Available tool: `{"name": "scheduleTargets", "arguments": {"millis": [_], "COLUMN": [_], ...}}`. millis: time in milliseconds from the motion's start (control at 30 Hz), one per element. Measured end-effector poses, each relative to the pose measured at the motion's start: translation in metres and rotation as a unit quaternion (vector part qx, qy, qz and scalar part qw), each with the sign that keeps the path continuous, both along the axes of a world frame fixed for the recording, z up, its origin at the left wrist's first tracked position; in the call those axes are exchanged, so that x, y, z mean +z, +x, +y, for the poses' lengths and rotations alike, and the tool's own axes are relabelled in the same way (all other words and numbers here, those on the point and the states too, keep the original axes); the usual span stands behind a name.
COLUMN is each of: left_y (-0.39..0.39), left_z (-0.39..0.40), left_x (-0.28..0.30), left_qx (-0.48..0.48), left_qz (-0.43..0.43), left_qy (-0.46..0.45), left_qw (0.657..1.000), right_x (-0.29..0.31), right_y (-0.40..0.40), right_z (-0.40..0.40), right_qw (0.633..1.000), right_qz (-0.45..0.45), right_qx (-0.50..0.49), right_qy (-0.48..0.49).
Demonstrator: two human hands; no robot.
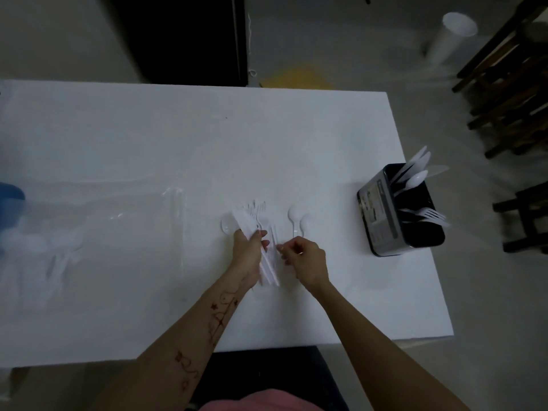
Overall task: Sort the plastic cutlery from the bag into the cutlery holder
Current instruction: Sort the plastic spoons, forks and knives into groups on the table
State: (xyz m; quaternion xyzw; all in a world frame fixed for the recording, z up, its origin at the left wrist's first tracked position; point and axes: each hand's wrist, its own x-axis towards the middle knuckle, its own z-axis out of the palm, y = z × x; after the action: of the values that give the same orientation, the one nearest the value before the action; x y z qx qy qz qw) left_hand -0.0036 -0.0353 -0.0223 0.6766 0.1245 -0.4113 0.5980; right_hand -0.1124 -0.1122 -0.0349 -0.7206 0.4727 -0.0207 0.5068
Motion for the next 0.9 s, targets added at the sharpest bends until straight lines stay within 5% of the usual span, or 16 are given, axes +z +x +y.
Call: {"name": "scheduleTargets", "arguments": {"millis": [133, 267, 433, 567, 733, 900], "left_y": [0.002, 0.005, 0.006, 0.006, 0.005, 0.007], "left_z": [0.007, 0.013, 0.015, 0.012, 0.010, 0.013], "left_x": [-0.003, -0.002, -0.005, -0.006, -0.005, -0.010], "left_qx": [-0.056, -0.053, -0.032, -0.015, -0.012, -0.008], "left_qz": [-0.021, 0.012, 0.035, 0.048, 0.062, 0.016], "left_qy": [0.019, 0.004, -0.017, -0.052, -0.061, -0.021], "left_qw": [0.998, 0.999, 0.999, 0.997, 0.996, 1.000], "right_x": [-0.014, -0.012, -0.008, 0.012, 0.010, 0.000], "right_y": [0.014, 0.019, 0.006, -0.008, -0.012, -0.006], "right_z": [0.008, 0.009, 0.005, 0.008, 0.013, 0.013], "right_qw": [0.985, 0.979, 0.995, 0.996, 0.994, 1.000], "right_qz": [0.144, 0.188, 0.067, -0.069, -0.058, 0.007], "right_qx": [0.039, 0.035, -0.065, -0.017, 0.059, 0.003], "right_qy": [-0.090, -0.076, -0.024, 0.052, 0.076, -0.002]}}
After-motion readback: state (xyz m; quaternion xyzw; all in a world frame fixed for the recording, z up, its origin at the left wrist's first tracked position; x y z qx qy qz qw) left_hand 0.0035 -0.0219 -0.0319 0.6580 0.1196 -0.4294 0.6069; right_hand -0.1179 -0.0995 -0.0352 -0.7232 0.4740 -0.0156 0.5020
